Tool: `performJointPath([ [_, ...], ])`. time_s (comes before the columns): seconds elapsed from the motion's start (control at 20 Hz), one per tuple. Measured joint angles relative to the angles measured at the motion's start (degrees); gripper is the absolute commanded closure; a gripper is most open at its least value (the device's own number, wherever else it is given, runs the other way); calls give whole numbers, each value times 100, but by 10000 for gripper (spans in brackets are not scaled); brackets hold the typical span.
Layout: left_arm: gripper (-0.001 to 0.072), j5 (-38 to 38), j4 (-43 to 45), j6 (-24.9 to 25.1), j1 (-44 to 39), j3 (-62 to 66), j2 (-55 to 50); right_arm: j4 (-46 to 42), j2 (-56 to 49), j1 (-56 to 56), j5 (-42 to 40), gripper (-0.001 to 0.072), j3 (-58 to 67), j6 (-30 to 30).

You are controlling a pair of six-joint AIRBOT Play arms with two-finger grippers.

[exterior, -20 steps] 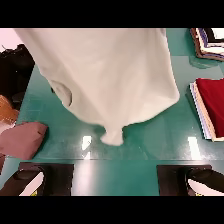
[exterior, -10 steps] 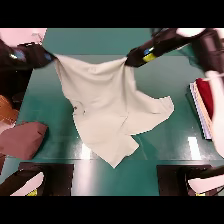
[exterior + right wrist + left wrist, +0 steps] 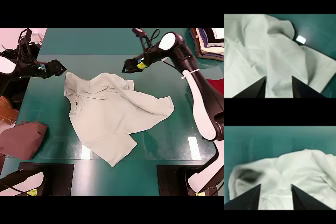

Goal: Fold the shirts.

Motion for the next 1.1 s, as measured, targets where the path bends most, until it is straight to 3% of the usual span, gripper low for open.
performJointPath([
  [0.25,251,-1419,221,-2,339,-50,229,79,553,-616,636,337,2,-46],
  [0.45,251,-2118,382,-223,289,-1386,1121,92,1137,-929,1117,337,-157,-118],
  [0.75,251,-2118,111,-1034,-579,-3753,2476,81,2319,-1182,828,337,-1561,-153],
  [1.1,251,-1274,-632,-1851,-1886,-4865,2806,92,3436,-1567,179,337,-2983,-160],
])
